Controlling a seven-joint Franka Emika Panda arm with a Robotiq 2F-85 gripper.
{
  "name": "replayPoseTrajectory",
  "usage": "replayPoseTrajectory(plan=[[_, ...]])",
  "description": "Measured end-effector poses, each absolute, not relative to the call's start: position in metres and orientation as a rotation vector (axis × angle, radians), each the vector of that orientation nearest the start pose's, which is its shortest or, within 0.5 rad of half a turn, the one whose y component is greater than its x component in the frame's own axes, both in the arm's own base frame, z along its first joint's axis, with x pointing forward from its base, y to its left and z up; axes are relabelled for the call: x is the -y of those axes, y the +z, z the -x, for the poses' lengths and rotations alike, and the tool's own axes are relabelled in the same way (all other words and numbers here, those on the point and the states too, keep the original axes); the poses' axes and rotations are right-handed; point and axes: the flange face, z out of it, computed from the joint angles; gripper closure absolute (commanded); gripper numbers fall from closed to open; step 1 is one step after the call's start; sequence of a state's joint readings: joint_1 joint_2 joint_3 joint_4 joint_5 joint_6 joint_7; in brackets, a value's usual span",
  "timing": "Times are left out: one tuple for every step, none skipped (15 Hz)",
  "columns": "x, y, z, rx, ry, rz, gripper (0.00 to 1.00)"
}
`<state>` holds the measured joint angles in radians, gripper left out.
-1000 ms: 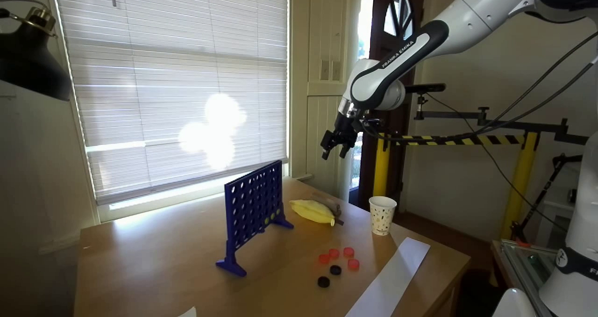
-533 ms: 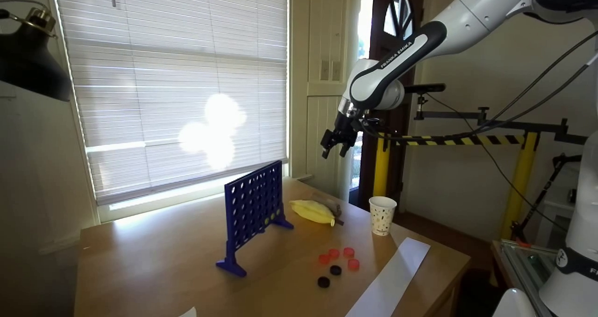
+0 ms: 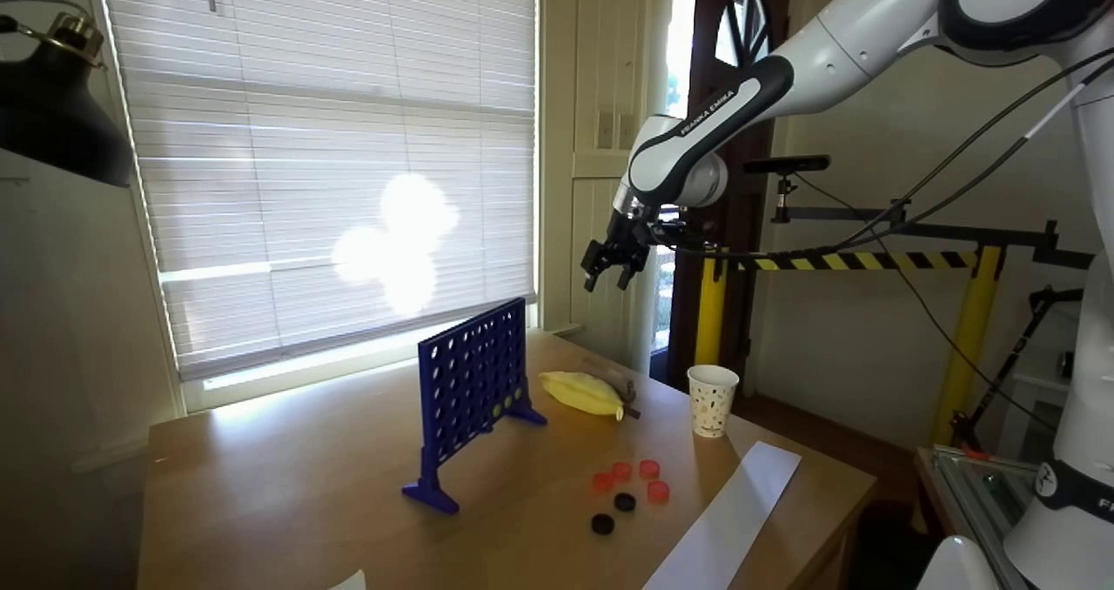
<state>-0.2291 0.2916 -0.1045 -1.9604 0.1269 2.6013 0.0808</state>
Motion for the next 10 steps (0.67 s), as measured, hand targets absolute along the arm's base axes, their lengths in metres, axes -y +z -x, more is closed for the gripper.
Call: replayPoseTrajectory(plan=[[0.209, 0.363, -0.610, -0.765, -0.548, 2.984, 0.00], [0.208, 0.361, -0.615, -0.763, -0.540, 2.983, 0.00], [0.208, 0.359, -0.621, -0.759, -0.535, 2.983, 0.00], [0.207, 0.357, -0.627, -0.754, -0.531, 2.983, 0.00], [0.206, 0.355, -0.632, -0.748, -0.525, 2.983, 0.00], [0.205, 0.352, -0.638, -0.741, -0.518, 2.984, 0.00], [0.204, 0.350, -0.644, -0.735, -0.507, 2.985, 0.00], [0.203, 0.347, -0.649, -0.728, -0.497, 2.986, 0.00], [0.202, 0.344, -0.654, -0.722, -0.482, 2.988, 0.00], [0.201, 0.341, -0.659, -0.717, -0.467, 2.989, 0.00]])
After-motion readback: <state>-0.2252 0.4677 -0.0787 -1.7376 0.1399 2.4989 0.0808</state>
